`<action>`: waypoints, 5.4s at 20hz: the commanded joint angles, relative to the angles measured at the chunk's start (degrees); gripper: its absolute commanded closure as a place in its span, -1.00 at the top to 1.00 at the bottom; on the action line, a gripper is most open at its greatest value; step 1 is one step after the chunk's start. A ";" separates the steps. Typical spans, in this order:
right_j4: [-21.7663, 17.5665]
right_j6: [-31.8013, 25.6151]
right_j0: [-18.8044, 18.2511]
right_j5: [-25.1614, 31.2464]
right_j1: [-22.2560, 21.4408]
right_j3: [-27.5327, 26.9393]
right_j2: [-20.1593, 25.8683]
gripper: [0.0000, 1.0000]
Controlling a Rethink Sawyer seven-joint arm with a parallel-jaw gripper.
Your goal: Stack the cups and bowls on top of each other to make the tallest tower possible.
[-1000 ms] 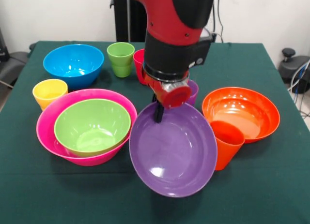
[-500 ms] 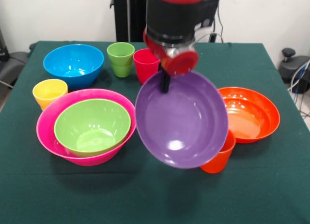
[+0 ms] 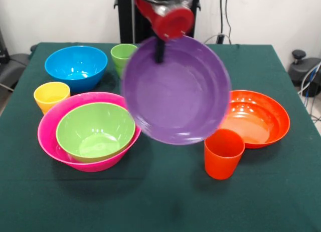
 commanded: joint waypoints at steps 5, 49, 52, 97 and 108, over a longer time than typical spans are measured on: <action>-8.49 -16.21 -10.91 1.72 2.06 -3.56 8.07 -1.00; -16.23 -6.10 -15.09 -8.78 1.33 6.02 16.53 -1.00; -16.08 -5.72 -15.19 -10.25 0.81 7.94 16.62 -1.00; -16.89 -4.79 -16.14 -19.71 6.02 9.08 17.38 -1.00; -17.11 -5.67 -16.94 -20.91 7.02 8.82 17.53 -1.00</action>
